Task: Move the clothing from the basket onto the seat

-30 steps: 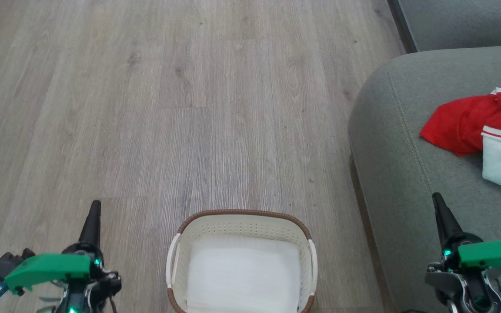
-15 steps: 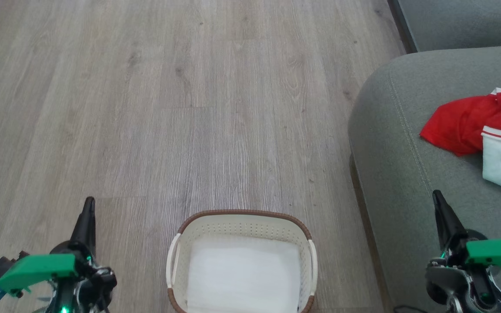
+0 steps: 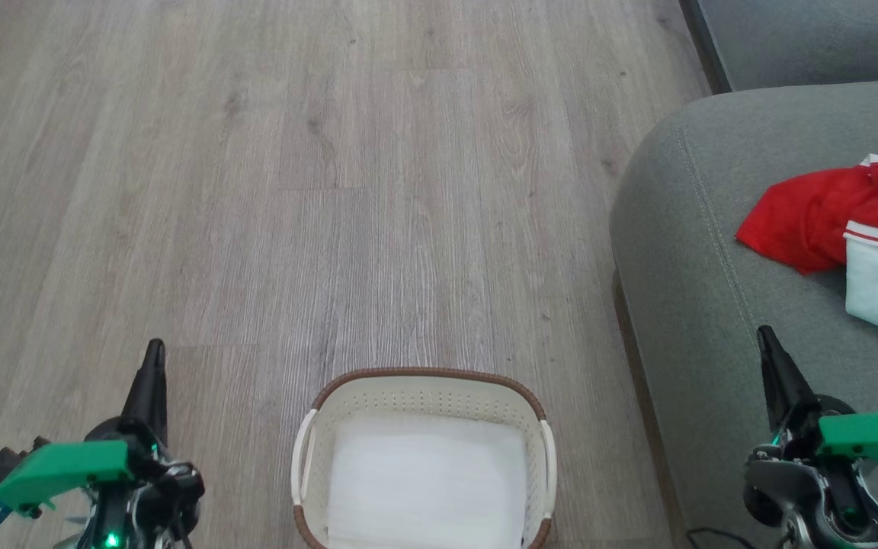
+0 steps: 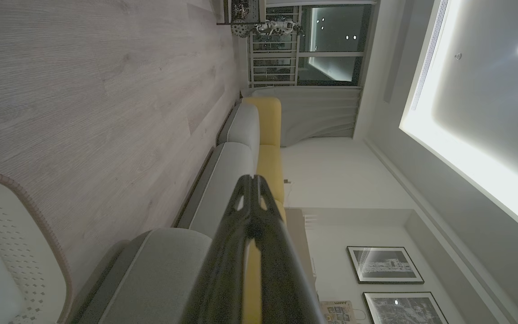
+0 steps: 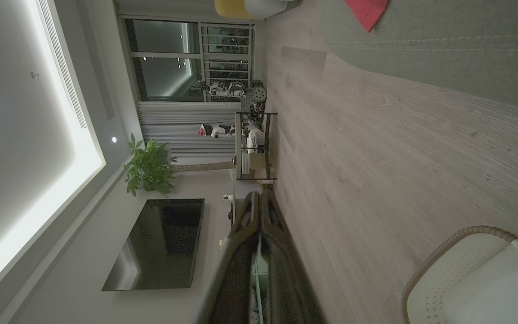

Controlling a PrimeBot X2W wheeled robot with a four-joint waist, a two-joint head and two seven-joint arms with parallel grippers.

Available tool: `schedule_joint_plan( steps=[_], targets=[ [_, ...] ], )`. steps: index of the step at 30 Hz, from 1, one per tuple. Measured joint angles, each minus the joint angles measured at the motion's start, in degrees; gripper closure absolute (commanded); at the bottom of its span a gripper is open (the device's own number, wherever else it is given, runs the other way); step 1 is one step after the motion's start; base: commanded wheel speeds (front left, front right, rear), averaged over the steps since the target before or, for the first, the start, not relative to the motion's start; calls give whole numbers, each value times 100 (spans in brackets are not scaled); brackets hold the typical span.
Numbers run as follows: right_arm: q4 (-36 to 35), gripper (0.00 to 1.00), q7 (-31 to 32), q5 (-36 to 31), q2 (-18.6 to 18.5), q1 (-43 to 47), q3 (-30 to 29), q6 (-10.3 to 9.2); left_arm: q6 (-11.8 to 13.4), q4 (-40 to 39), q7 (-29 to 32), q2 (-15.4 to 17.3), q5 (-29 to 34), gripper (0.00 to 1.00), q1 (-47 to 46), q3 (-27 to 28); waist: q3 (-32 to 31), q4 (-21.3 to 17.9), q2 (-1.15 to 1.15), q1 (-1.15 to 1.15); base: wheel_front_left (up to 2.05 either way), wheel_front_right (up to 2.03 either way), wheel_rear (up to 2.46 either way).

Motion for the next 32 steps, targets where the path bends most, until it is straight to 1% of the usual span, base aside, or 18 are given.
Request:
schedule_joint_plan(
  steps=[32],
  targets=[
    [0,100,4,0,11,-1,-20,0,0,0,0,-1,0,100,0,1,0,0,0,0,0,0,0]
  ],
)
